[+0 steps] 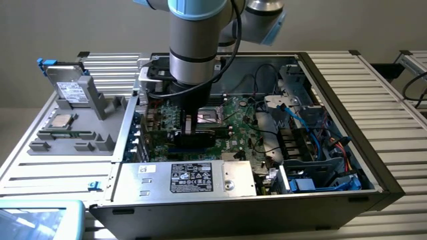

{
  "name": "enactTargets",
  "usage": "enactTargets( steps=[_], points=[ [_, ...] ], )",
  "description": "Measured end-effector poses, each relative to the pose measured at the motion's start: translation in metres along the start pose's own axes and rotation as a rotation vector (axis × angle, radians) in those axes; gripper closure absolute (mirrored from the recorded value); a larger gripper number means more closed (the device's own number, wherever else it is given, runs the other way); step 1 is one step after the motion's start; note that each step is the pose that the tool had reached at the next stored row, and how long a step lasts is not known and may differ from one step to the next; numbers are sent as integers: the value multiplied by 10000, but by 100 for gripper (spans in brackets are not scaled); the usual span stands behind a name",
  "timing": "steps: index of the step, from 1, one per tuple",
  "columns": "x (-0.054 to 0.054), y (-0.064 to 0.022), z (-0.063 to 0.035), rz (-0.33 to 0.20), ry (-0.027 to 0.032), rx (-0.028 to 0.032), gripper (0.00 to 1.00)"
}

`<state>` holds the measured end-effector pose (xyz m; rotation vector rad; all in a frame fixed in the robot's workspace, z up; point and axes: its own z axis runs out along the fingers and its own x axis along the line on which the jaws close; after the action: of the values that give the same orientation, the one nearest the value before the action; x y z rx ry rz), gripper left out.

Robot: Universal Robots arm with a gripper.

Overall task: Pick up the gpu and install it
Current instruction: 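Insert the gpu into the slot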

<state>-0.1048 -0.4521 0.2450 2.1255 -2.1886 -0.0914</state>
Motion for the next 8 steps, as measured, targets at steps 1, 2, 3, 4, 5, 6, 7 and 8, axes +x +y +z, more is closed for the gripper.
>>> enactTargets(
  steps=[1, 2, 3, 4, 5, 6, 7, 8],
  points=[
    [0, 0, 0, -1, 0, 0, 72],
    [0, 0, 0, -1, 1, 0, 72],
    [0, 0, 0, 0, 1, 0, 72],
    [0, 1, 0, 1, 1, 0, 72],
    [0, 0, 0, 1, 1, 0, 72],
    [0, 0, 0, 1, 1, 0, 72],
    [0, 0, 0, 1, 1, 0, 72],
    [0, 0, 0, 1, 1, 0, 72]
  ],
)
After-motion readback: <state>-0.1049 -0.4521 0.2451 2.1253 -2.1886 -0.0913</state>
